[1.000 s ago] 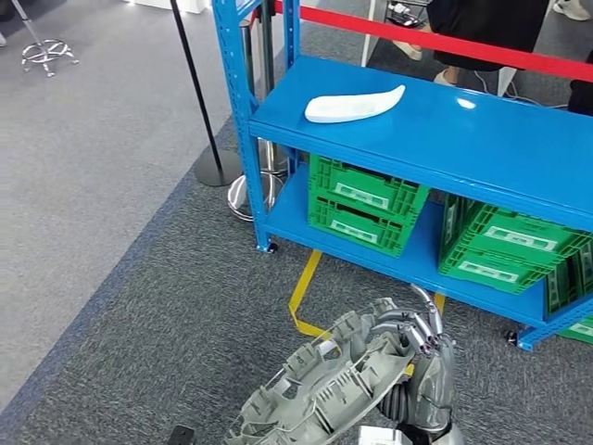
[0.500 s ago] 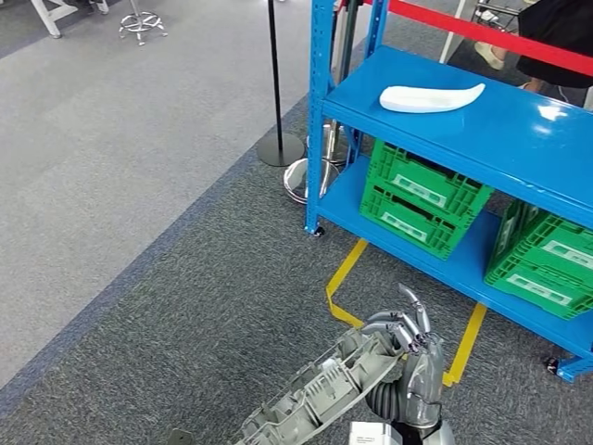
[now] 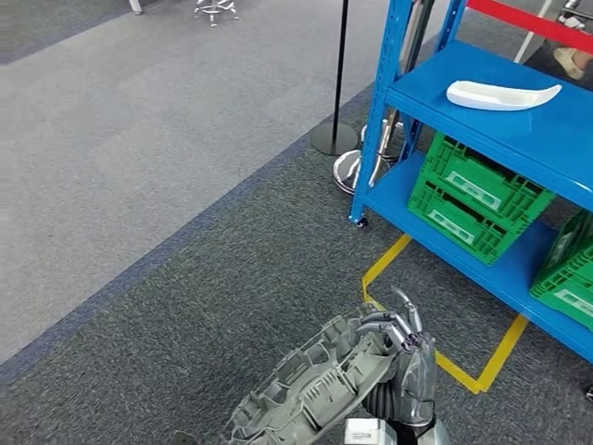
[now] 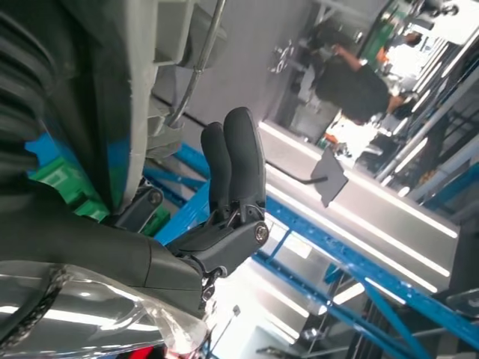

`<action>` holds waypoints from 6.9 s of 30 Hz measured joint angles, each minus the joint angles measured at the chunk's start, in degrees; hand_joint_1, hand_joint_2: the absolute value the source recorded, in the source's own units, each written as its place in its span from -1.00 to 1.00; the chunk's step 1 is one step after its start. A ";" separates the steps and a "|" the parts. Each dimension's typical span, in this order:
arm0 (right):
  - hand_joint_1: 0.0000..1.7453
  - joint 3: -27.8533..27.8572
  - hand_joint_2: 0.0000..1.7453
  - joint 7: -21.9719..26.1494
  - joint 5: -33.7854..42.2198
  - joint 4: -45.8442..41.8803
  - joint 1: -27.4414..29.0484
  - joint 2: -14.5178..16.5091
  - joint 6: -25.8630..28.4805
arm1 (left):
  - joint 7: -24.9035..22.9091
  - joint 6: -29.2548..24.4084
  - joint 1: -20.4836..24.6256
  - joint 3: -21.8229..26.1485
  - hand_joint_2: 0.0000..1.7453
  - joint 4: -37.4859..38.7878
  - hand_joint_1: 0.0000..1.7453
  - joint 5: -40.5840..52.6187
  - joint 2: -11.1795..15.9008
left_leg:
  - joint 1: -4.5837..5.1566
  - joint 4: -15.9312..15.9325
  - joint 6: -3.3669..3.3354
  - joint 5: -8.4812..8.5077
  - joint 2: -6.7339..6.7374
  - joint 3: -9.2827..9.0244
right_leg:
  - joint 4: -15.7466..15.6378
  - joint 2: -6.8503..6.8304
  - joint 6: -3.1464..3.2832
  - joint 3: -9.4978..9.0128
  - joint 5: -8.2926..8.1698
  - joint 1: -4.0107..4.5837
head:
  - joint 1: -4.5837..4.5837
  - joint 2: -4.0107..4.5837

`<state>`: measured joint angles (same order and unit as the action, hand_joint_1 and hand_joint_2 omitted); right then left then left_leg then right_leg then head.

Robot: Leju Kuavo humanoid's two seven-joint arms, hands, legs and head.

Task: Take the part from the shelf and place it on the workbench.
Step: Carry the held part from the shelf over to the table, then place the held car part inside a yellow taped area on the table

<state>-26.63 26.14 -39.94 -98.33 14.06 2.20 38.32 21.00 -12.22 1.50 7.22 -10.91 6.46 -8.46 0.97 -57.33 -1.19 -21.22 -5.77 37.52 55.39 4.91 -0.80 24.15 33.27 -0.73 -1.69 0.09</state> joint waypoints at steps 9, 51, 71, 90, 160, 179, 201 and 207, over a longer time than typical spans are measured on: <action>1.00 0.16 1.00 -0.29 -0.21 -0.39 0.45 0.01 0.00 | 0.49 0.77 -0.08 -0.20 1.00 0.13 -1.00 0.68 -0.10 | -1.00 -17.78 2.20 -10.73 5.13 3.01 | 1.33 -8.43 2.15 5.67 -3.60 0.92 | -0.66 0.00; 1.00 2.36 1.00 -0.37 -1.15 -3.86 1.94 -0.31 0.00 | 1.15 -0.50 -0.02 -1.83 1.00 0.20 -1.00 3.84 -0.48 | 0.32 0.55 -2.06 -5.29 6.09 -5.11 | 8.48 -7.19 -0.41 5.94 3.81 0.30 | -0.63 0.00; 1.00 2.46 1.00 -0.54 -1.31 -4.20 2.34 -0.69 0.00 | 1.08 -0.57 -0.01 -2.22 1.00 0.21 -1.00 3.94 -0.65 | -0.03 -2.33 -0.18 -6.71 -1.14 -4.01 | 3.37 -2.08 -0.06 7.47 -3.66 -0.59 | -0.54 0.00; 1.00 2.50 1.00 -1.33 -2.33 -4.98 2.60 -1.41 0.00 | 1.03 -1.49 0.32 -2.30 1.00 0.22 -1.00 5.01 -0.71 | 0.08 -1.39 -1.65 -6.64 -0.07 -5.05 | 7.47 -1.60 -0.98 10.62 -3.59 -0.55 | -0.20 0.00; 1.00 6.13 1.00 10.02 -9.61 -19.31 -4.07 -2.01 -0.02 | 0.83 -1.57 1.09 -4.01 1.00 0.33 -1.00 9.89 -0.99 | -0.55 -13.07 1.51 -10.07 3.98 3.29 | 3.79 -4.66 -0.19 6.12 -1.42 -1.03 | -0.12 0.00; 1.00 5.02 1.00 11.50 -1.80 -20.75 -6.03 -2.92 -0.02 | -0.03 -1.93 1.42 -4.44 1.00 0.33 -1.00 11.61 -1.84 | -0.34 -0.91 -1.67 -5.08 2.93 -3.38 | 17.38 -4.96 -1.91 12.57 4.43 -0.25 | 0.66 0.00; 1.00 3.08 1.00 -4.75 1.67 -9.57 -24.09 -5.22 -7.05 | -1.29 -1.07 1.93 -4.93 1.00 0.31 -1.00 13.68 -2.29 | 0.22 -2.46 -0.86 -4.45 6.19 -1.34 | 3.18 -8.44 -0.89 6.00 -1.33 -0.52 | 0.05 0.00; 1.00 3.63 1.00 -4.90 1.57 -6.24 -26.07 -5.74 -7.08 | -1.31 -1.03 2.07 -4.92 1.00 0.31 -1.00 13.72 -2.41 | -0.49 -0.07 -1.39 -4.29 5.51 -3.06 | 14.82 -5.23 -1.80 12.74 3.72 -0.45 | 0.53 0.00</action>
<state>-23.00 21.24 -38.36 -104.57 -12.01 -3.54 31.23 19.69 -13.25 3.57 2.29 -10.60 20.18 -10.88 0.48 -57.40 -2.58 -25.51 -0.26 34.46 70.21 -0.33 -2.59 36.89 36.99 -1.18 -1.16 0.09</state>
